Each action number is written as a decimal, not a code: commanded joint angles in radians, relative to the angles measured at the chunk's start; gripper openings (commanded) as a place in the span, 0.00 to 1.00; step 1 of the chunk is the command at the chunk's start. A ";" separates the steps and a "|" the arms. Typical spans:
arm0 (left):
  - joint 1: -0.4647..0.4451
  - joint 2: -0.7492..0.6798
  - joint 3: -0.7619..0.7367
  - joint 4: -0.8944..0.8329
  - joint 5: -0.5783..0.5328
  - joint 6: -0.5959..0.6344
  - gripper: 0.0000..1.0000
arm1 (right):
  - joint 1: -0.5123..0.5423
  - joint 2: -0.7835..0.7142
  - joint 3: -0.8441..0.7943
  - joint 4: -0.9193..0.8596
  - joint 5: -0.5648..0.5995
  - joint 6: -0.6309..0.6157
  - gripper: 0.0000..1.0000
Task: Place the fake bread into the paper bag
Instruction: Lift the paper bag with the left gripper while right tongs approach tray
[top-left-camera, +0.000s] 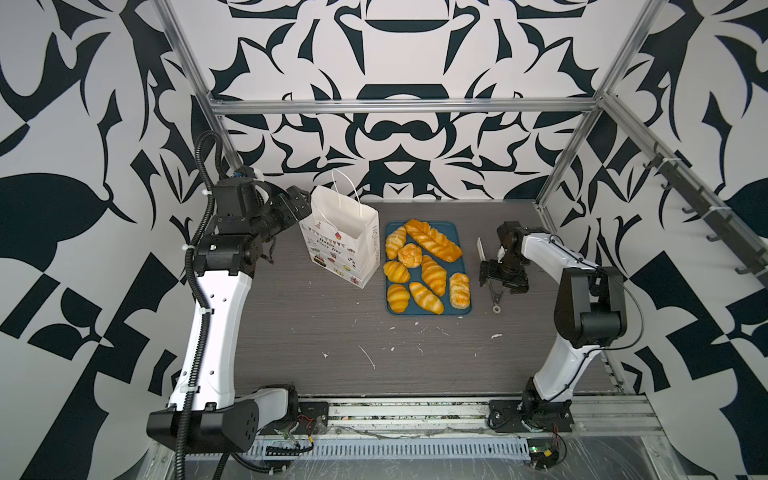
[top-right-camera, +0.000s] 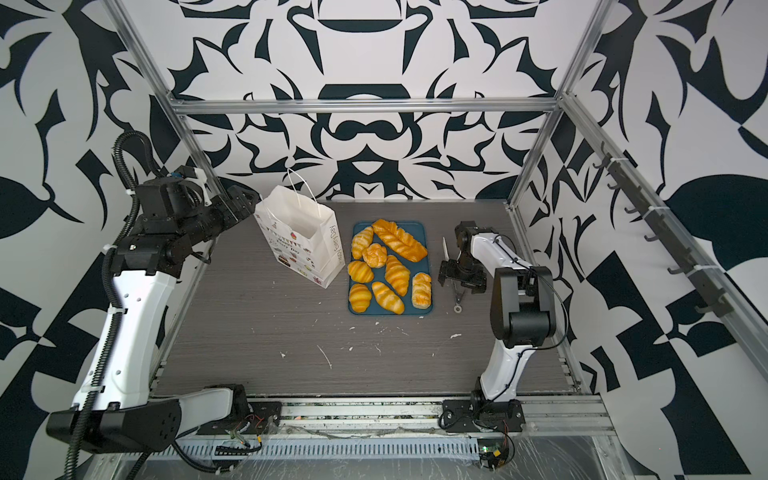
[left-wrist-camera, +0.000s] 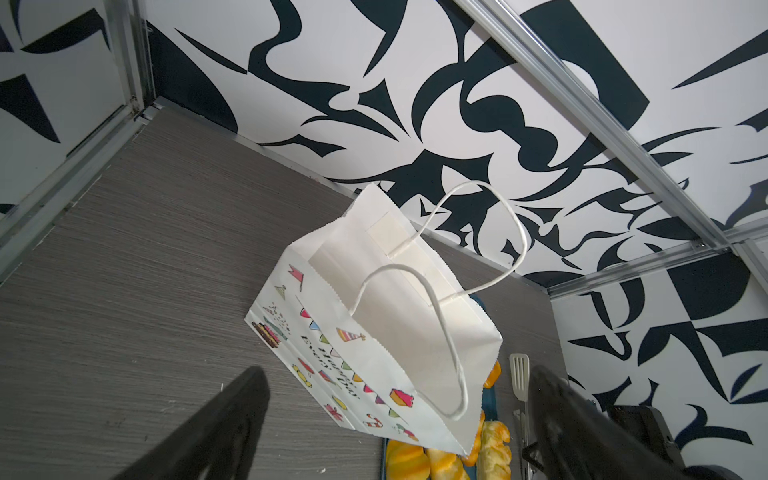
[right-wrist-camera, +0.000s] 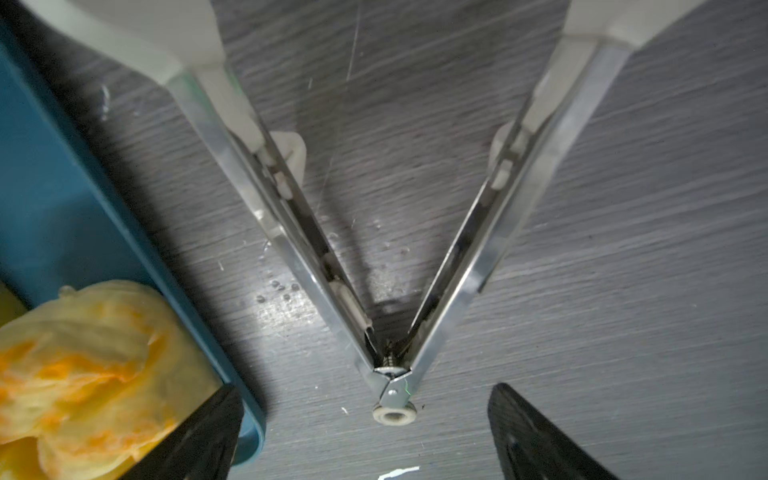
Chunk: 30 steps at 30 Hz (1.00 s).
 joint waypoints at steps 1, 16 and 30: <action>-0.003 0.001 0.030 -0.063 0.049 -0.013 0.99 | -0.014 0.000 0.027 -0.005 0.001 -0.010 0.96; -0.060 0.043 0.110 -0.135 0.016 -0.005 0.95 | -0.020 0.087 0.062 0.001 0.024 -0.010 0.91; -0.105 0.102 0.186 -0.213 -0.004 -0.003 0.91 | -0.020 0.097 0.045 0.002 0.031 -0.010 0.80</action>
